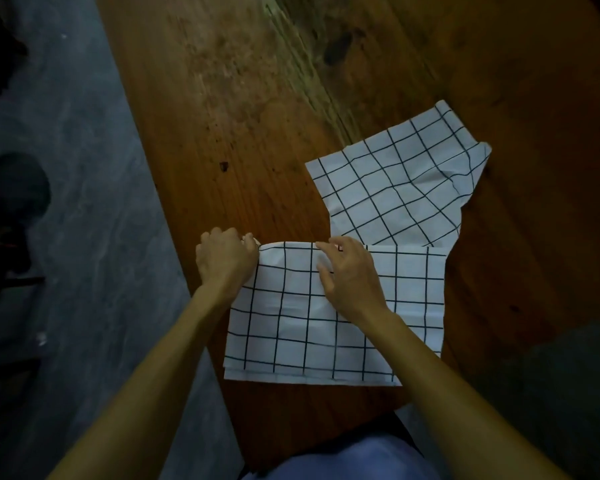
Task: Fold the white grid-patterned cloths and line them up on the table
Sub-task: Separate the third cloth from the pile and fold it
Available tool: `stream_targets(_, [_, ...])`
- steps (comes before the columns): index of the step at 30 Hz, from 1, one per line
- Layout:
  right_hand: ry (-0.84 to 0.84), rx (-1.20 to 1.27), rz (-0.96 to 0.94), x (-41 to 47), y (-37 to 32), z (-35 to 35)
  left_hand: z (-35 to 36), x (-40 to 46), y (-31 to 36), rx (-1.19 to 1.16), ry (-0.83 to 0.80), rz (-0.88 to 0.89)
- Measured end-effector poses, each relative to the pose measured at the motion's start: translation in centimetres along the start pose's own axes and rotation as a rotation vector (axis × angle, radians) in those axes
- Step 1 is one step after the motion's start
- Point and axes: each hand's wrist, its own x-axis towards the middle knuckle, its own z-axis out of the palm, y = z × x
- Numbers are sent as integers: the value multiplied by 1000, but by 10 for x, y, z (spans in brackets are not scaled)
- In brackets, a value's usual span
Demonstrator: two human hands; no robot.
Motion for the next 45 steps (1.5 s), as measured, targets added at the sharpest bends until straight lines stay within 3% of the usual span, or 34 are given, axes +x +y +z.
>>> stream_targets(7, [-75,-63,-19,-11,15,15,3,3,-9,-262,46,-41])
stream_targets(12, [-139,-65,-26,-21,25,21,12,-1,-24,-288,88,-28])
stream_targets(16, [-130,-55,-3,-19,23,20,1,-11,-7,-212,251,72])
stream_targets(18, [-105,-60,-5,-16,18,19,0,-23,7,-169,192,296])
stream_targets(20, [-105,-86,-21,-13,11,23,9,-37,18,-75,34,460])
stream_targets(24, [-148,-158,-3,-16,11,33,40,-52,13,120,-235,458])
stream_targets(31, [-28,-273,216,-35,44,21,41,-49,1,209,-163,419])
stream_targets(37, [-91,-176,38,-20,14,32,60,-61,41,117,-209,553])
stream_targets(45, [-38,-290,438,-63,84,-6,45,-52,-7,191,-192,407])
